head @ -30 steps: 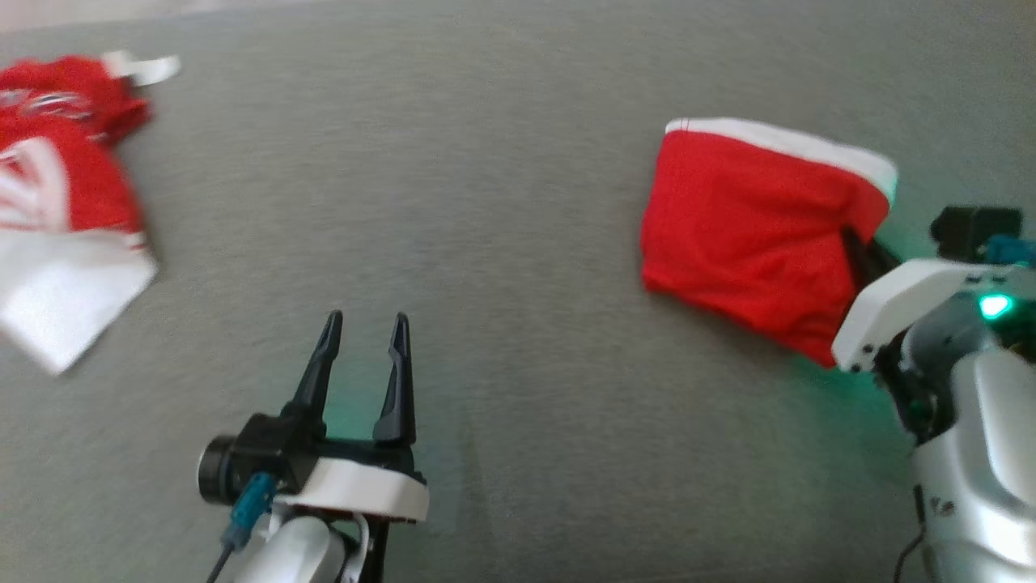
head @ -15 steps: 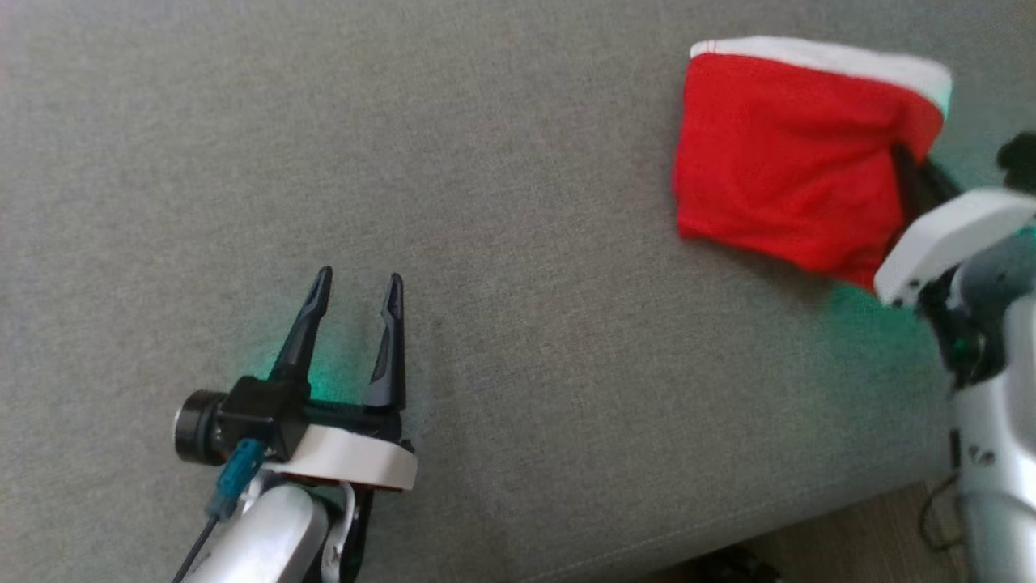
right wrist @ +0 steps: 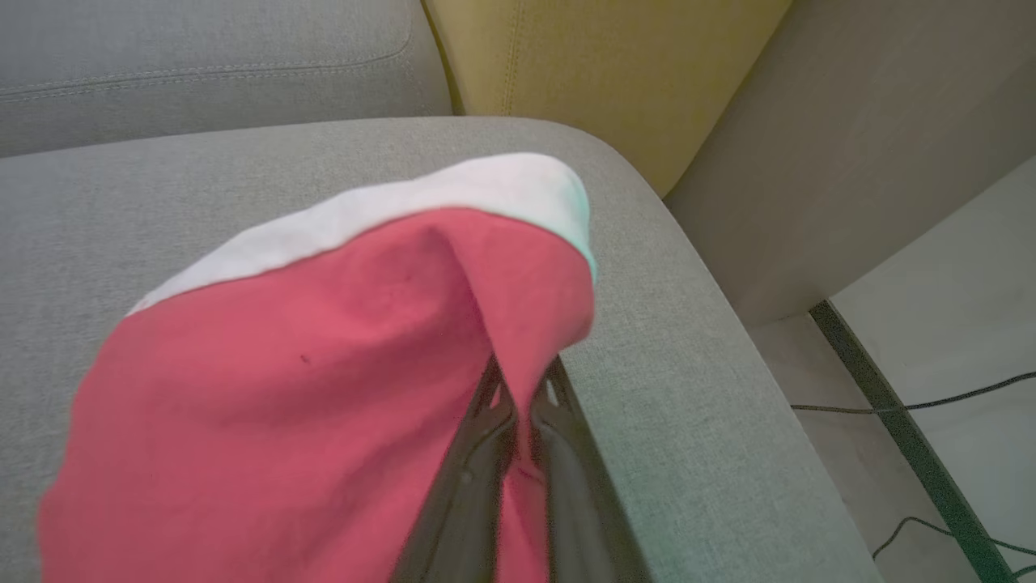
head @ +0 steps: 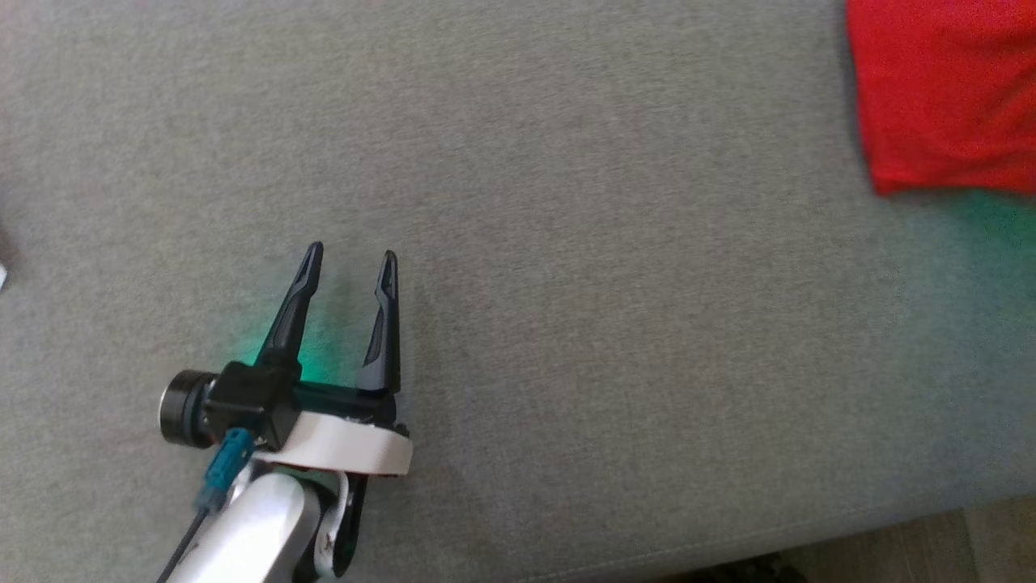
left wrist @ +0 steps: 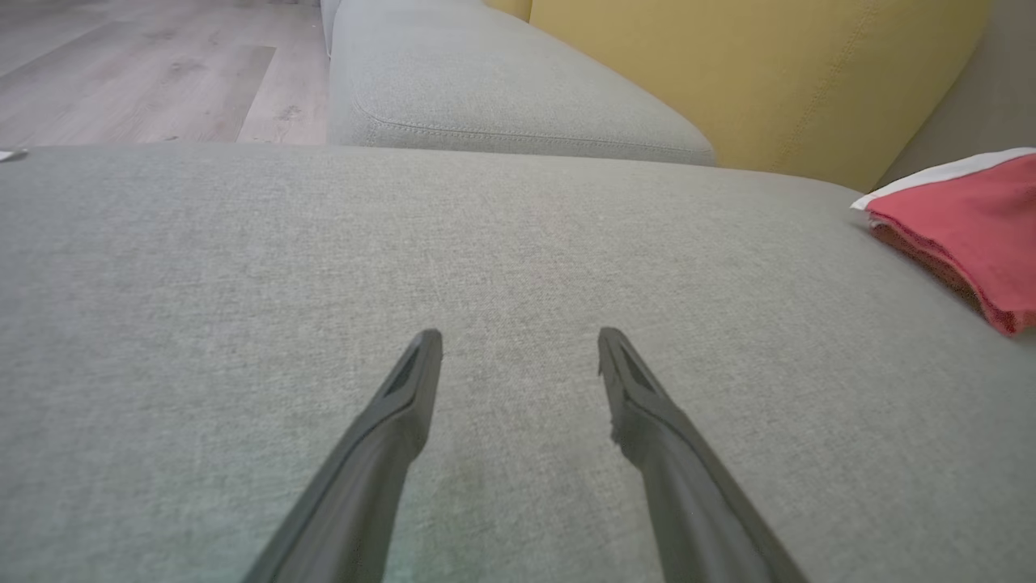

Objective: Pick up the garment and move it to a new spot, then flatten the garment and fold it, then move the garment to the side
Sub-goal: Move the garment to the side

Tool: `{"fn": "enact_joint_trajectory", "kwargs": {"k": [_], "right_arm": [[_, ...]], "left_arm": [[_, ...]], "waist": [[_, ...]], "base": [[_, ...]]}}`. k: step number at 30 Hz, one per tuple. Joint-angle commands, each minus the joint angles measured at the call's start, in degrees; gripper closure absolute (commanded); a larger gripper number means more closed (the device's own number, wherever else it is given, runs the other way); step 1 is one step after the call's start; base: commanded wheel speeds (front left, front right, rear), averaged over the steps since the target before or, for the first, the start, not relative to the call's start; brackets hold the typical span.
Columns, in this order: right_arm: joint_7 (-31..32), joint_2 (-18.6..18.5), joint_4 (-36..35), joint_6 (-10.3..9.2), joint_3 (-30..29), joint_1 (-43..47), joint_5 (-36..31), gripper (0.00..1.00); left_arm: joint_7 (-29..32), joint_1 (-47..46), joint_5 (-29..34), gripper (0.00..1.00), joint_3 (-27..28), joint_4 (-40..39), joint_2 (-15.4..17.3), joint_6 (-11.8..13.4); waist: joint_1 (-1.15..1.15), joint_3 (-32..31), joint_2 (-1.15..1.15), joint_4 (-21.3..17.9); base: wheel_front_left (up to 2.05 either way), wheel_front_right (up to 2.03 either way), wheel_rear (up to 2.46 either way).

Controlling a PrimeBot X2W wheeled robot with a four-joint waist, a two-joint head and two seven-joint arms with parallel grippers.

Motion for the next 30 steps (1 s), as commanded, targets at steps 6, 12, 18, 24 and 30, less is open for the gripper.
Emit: {"fn": "enact_joint_trajectory", "kwargs": {"k": [6,12,18,24,30], "right_arm": [[-3.68,-2.27,0.61,0.42,-2.45,-3.87,-5.36,0.00],[-7.21,0.04,1.47,0.42,-2.47,-4.82,-6.76,0.00],[-9.63,1.60,-1.24,0.42,1.86,-3.81,-4.67,0.00],[-11.61,3.59,-5.55,0.42,6.94,-0.65,-1.40,0.00],[-13.31,6.38,-8.45,0.42,9.98,3.90,0.04,0.00]], "left_arm": [[0.19,-1.75,0.72,0.00,1.36,-2.24,1.11,0.44],[-0.09,-1.70,0.59,0.00,1.21,-1.62,0.91,0.64],[-0.99,-1.63,-0.33,0.00,1.39,-0.50,0.37,0.31],[-2.78,-1.43,-2.17,0.00,2.75,2.30,-0.07,-0.35],[-4.39,0.10,-4.18,0.00,4.40,5.13,-0.62,-0.68]], "waist": [[-0.01,1.15,0.00,1.37],[-0.01,0.24,0.00,1.32],[-0.01,-2.52,0.00,1.35],[-0.01,-7.83,0.00,2.75],[-0.01,-13.56,0.00,4.73]], "base": [[0.00,0.00,0.00],[0.00,0.00,0.00],[0.00,0.00,0.00],[0.00,0.00,0.00],[0.00,0.00,0.00]]}}
